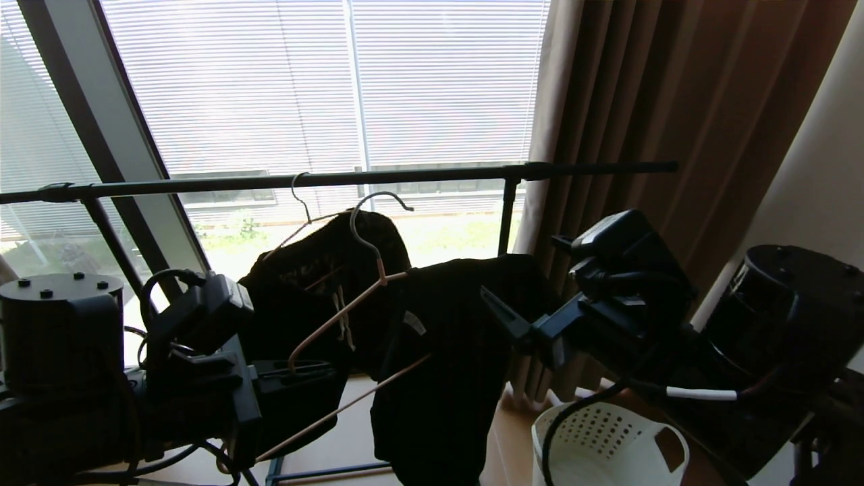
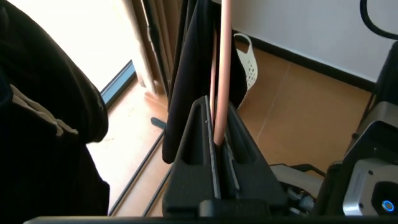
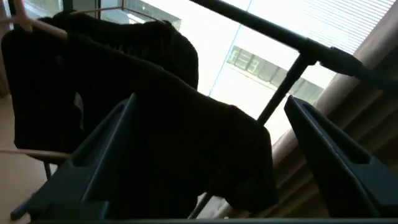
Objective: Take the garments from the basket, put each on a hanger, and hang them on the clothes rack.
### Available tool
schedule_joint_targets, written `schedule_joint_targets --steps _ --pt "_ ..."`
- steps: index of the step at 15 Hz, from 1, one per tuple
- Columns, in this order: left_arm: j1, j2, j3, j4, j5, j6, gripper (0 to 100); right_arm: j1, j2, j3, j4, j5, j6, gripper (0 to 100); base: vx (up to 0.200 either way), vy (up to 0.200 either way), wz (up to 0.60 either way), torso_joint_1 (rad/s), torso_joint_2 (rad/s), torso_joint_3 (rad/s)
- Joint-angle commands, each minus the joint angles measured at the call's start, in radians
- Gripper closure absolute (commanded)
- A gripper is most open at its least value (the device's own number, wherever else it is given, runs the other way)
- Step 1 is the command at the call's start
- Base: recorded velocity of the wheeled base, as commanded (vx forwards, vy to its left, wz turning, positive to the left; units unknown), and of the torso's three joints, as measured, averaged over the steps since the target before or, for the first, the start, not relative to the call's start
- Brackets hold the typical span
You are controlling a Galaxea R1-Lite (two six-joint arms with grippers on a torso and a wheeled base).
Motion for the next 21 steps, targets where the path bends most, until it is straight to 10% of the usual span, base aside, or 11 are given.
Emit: schedule_joint_targets --steps 1,3,6,17,21 --pt "0.086 -0.018 0.054 -0.045 -0.083 0.033 100 -0.133 -0.207 -0.108 0.39 0.167 -0.041 0 0.0 0.0 0.0 0.0 0.0 0.0" --pt "0.111 -0.018 0.117 -0.08 -0.155 0.1 100 -0.199 -0.276 -0.245 0.788 0.369 -0.07 0 0.0 0.0 0.0 0.0 0.0 0.0" --pt "0.111 0.033 0.148 -0.106 -0.189 0.128 100 -0.215 -0.269 -0.326 1.037 0.481 -0.185 0 0.0 0.0 0.0 0.0 0.0 0.0" --pt "0.037 0.116 0.157 -0.112 -0.281 0.16 100 -0.086 -0.074 -0.383 1.048 0.607 -0.304 0 0.0 0.0 0.0 0.0 0.0 0.0" --pt "0.026 0.142 0.208 -0.254 -0.282 0.157 100 -0.06 0.007 -0.426 1.048 0.618 -0.304 0 0.0 0.0 0.0 0.0 0.0 0.0"
